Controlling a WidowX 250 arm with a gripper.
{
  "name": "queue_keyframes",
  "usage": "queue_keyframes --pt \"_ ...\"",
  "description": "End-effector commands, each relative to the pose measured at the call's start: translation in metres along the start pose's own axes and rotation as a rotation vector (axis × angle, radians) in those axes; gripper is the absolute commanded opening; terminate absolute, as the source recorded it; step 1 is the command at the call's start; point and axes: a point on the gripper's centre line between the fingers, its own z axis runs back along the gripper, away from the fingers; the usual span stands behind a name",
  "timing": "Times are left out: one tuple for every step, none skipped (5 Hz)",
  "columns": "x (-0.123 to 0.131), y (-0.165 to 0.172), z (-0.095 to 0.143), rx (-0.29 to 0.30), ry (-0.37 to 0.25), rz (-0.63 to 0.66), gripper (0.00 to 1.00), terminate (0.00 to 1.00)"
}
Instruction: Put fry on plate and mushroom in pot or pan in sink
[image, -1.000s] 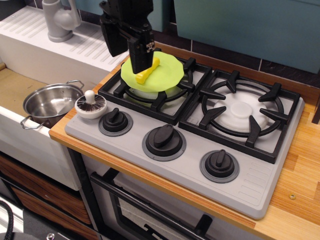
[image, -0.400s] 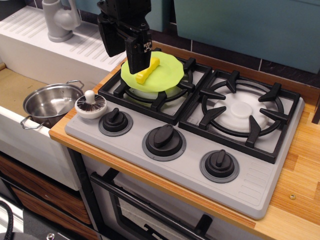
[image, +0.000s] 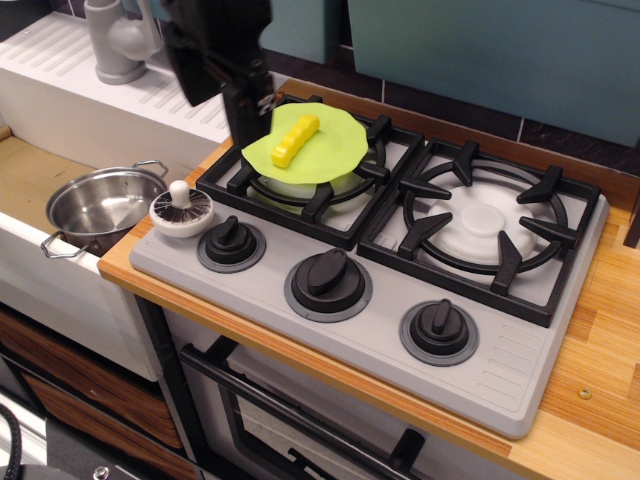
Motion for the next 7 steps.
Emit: queue_keyframes --pt "-0.003 0.015 0.009 0.076 -0.09 0.066 1.0 0.0" --pt "-0.01 0.02 0.002 0.105 -0.089 0.128 1.0 0.0" --pt "-0.017 0.022 -0.005 0.132 -0.086 0.175 1.0 0.0" --pt "-0.025 0.026 -0.009 0.161 -0.089 0.212 1.0 0.0" --pt "-0.029 0.028 -0.012 0.167 -0.087 0.228 1.0 0.0" --pt "-0.034 0.03 -0.019 0.139 -0.096 0.257 1.0 0.0" --pt "-0.032 0.027 -0.03 0.113 -0.117 0.269 1.0 0.0"
